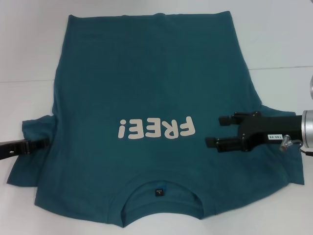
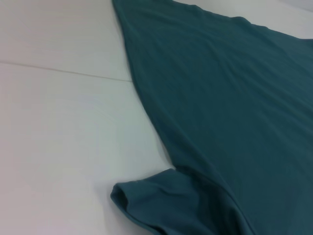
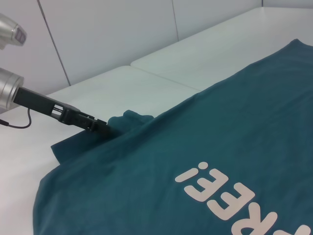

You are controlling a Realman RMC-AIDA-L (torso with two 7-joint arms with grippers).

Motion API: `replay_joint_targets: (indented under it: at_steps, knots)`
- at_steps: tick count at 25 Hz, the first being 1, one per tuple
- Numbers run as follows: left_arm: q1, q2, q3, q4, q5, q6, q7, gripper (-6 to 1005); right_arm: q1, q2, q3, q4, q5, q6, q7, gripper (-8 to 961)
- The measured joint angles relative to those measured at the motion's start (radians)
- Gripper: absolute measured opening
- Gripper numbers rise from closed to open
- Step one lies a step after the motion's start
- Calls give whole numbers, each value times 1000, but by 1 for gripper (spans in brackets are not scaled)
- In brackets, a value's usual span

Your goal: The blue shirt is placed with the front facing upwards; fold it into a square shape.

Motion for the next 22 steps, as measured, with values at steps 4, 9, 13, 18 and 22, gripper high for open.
replay_joint_targets:
  at_steps: [4, 9, 13, 18, 22]
  knots:
    - [-8, 5, 7, -11, 6, -7, 14, 720, 0, 0, 0, 3, 0, 0, 0, 916]
    - [-10, 6, 4, -12, 8, -15, 26, 530, 0, 0, 0, 0, -1, -3, 0, 916]
    - [-9, 5, 5, -6, 9, -20, 24, 347, 0, 0, 0, -2, -1, -4, 0, 916]
    - [-10, 6, 8, -10, 9, -22, 32, 173, 0, 1, 0, -4, 0, -5, 1, 915]
    - [-9, 6, 8, -10, 10, -33, 33, 113, 0, 1, 0, -3, 0, -6, 1, 915]
